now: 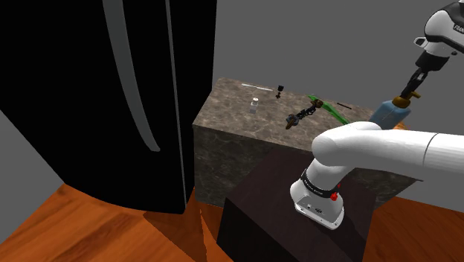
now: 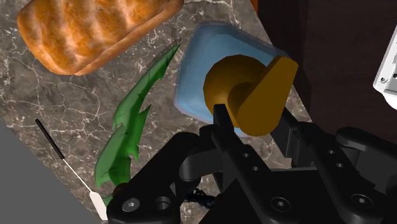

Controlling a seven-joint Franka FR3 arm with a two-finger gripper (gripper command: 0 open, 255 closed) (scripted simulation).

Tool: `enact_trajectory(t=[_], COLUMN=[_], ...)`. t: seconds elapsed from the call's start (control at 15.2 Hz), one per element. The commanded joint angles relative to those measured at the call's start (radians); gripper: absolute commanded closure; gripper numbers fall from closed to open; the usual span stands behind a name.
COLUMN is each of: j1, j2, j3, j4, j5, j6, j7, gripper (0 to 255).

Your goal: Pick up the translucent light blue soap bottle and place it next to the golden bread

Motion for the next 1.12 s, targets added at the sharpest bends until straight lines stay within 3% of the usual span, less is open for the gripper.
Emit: enact_trajectory(t=[0.0, 1.06], j1=[-0.004, -0.029], j2=[-0.008, -0.049], j3=[-0.013, -0.136], j4=[-0.024, -0.202], j5=[-0.012, -0.121], j6=[0.02, 0.177], j7=[0.005, 0.048], gripper=[255, 255])
